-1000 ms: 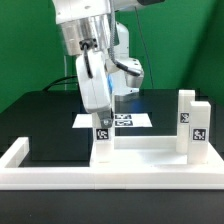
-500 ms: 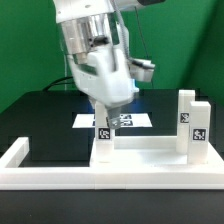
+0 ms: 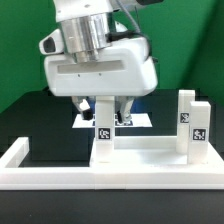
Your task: Assemble desk
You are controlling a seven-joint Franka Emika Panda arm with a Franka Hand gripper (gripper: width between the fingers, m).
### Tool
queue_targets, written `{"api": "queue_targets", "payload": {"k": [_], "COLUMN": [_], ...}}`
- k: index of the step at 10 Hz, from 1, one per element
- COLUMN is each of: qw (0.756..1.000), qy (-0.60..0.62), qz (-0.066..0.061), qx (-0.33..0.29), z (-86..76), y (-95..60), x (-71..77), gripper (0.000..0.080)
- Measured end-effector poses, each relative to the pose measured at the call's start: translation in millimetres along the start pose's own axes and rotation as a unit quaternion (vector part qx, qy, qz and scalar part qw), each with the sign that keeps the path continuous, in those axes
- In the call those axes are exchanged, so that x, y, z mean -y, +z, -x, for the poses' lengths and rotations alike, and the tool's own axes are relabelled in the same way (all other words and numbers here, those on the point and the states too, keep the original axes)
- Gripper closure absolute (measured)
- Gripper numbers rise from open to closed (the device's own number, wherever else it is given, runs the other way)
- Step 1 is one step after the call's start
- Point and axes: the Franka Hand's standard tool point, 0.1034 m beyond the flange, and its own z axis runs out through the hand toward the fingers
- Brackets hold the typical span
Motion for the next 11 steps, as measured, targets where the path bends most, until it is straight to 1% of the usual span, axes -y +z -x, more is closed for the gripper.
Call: {"api": "queue_targets", "payload": {"k": [1,2,3,4,5,6,7,8,9,10,11], "qw": [0.995,0.992,0.995,0.995,0.995,0.998,0.999,0.999,0.996,0.985,0.962], "qy": [-0.1,-0.123,-0.091,-0.093,-0.089,-0.043,-0.016,0.017,0.081,0.171,0.27], "qz": [0.003,0.005,0.004,0.004,0.004,0.003,0.002,0.001,0.0,0.0,-0.007], "qx": [-0.024,-0.04,-0.035,-0.036,-0.036,-0.036,-0.036,-0.036,-0.036,-0.036,-0.031], "z": [-8.1,-10.9,-8.7,-9.1,-9.0,-9.1,-9.4,-9.7,-9.7,-9.8,-8.8], "y": [-5.5,-7.3,-5.1,-5.1,-4.9,-4.8,-4.9,-4.9,-4.4,-4.1,-3.6], "x": [-1.3,-4.6,-4.0,-4.5,-4.4,-5.3,-6.3,-7.2,-7.9,-9.7,-11.5], "gripper": [0.015,0.015,0.015,0.0271,0.0414,0.0414,0.0509,0.0509,0.0509,0.0509,0.0509]}}
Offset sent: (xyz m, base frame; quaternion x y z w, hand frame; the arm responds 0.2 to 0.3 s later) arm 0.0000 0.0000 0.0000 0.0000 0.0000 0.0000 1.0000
